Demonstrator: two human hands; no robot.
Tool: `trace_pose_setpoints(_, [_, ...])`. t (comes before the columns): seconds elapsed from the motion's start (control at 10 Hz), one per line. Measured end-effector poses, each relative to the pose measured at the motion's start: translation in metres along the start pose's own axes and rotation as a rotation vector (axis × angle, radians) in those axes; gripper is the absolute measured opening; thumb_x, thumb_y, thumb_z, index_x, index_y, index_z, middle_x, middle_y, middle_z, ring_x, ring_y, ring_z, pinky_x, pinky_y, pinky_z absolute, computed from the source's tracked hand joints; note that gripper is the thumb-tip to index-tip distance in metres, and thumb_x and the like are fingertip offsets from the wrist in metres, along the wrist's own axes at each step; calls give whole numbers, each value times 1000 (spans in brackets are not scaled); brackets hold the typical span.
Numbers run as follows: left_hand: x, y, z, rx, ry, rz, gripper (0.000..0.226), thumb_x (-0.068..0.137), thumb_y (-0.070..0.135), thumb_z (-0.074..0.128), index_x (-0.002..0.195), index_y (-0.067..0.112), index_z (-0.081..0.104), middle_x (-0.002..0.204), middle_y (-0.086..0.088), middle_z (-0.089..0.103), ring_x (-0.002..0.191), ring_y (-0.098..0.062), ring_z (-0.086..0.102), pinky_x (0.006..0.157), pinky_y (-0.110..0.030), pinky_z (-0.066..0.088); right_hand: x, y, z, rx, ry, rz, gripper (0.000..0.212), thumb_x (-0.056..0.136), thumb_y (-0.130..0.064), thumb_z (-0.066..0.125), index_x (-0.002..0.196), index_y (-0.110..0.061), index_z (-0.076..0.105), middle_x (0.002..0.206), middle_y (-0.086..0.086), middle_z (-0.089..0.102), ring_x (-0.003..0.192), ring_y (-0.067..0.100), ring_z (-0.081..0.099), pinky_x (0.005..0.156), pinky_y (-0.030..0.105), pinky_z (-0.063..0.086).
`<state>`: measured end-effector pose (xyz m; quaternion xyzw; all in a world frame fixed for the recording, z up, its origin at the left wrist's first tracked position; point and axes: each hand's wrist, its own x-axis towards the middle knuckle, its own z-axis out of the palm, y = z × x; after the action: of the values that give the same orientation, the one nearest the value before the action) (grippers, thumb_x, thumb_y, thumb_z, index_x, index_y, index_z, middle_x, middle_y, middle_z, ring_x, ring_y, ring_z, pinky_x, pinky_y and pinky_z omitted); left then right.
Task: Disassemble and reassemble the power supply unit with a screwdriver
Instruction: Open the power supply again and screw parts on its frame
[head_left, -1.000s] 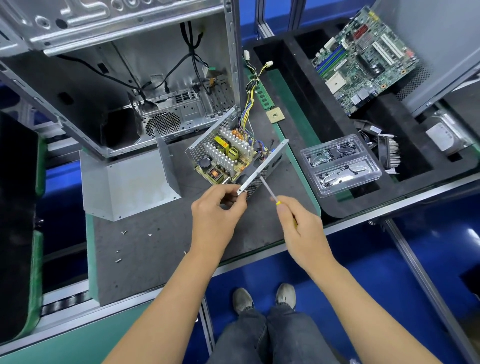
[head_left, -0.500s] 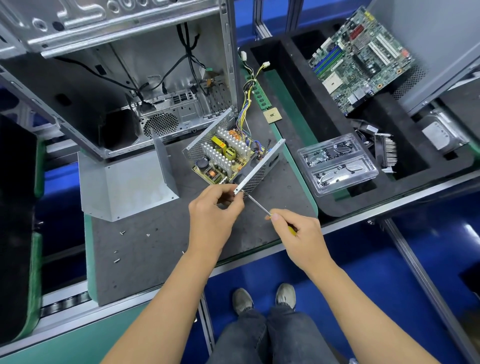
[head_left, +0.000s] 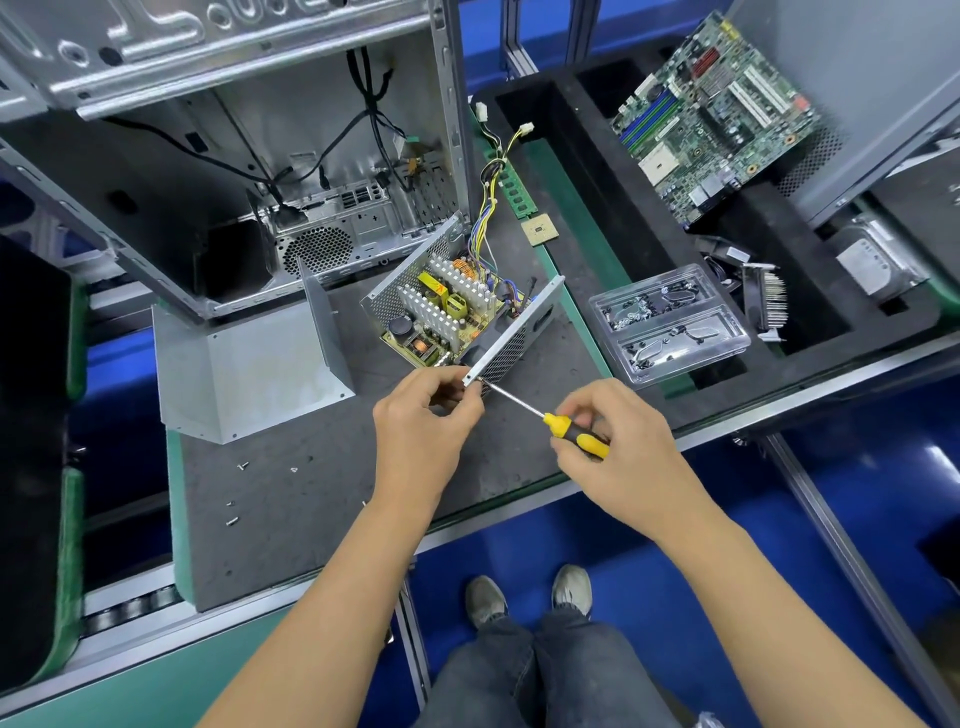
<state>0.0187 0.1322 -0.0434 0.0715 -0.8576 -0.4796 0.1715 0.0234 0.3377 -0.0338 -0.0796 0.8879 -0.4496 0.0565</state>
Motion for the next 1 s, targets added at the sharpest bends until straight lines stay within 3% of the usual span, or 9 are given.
trace_pose_setpoints(0.1, [0,-2,0,-36,17,-34,16,81,6,78,93,17,76,79,4,69,73,-6,61,69,-7,45,-4,-5,0,80,74,46,20,83,-19,79,101,-26,75,84,-11,60,71,6,62,66,13,47])
trace_pose_setpoints(0.3, [0,-4,-3,-56,-15,-29,23,83,5,76,94,25,73,82,8,70,76,-5,62,72,-8,46,-4,-15,4,784,-228,559,19,95,-28,65,93,-15,78,66,1,57,45,12,34,42,21,30])
trace_pose_setpoints(0.4, [2,-5,-3,-42,-54,-31,20,84,5,75,96,21,74,85,10,69,79,-4,62,71,-6,46,-13,-13,7,487,-155,360,16,92,-35,67,103,-29,77,71,-7,63,52,10,49,51,18,43])
trace_pose_setpoints(0.5, [1,-5,-1,11,-43,-12,17,86,8,74,99,19,75,87,14,68,82,0,63,73,-3,44,-21,-6,19,-272,163,-149,27,93,-28,68,118,-17,72,73,-4,58,59,12,54,54,25,49])
trace_pose_setpoints(0.6, [-2,-7,1,-5,-21,-1,16,87,7,73,99,18,74,86,14,69,81,-2,65,74,-4,45,-25,-7,28,-559,238,-320,28,98,-34,58,111,-13,72,63,-2,52,49,17,46,40,32,41])
trace_pose_setpoints(0.7, [2,-9,2,-11,-6,1,17,86,6,71,98,17,74,85,21,66,79,-2,65,73,-4,45,-11,-20,22,288,-77,240,38,98,-44,53,89,-10,68,54,-6,33,47,15,27,44,27,28])
trace_pose_setpoints(0.8, [4,-11,0,6,-9,14,19,87,7,71,98,21,73,86,25,65,79,0,64,73,-3,44,-3,-29,15,961,-298,798,37,97,-46,57,98,-12,69,59,-4,32,42,9,19,37,22,18])
trace_pose_setpoints(0.9, [3,-11,-1,-7,-34,4,24,87,7,72,97,30,70,87,22,66,80,-1,65,73,-4,45,-18,-20,19,244,-127,212,21,94,-43,62,103,-23,64,64,-9,47,48,9,41,42,25,36])
trace_pose_setpoints(1.0, [1,-10,0,1,-22,-5,18,88,7,71,99,21,73,87,14,69,82,-2,65,74,-3,44,-25,-9,28,-592,187,-318,22,100,-34,56,106,-17,69,65,-4,53,52,16,49,41,32,43])
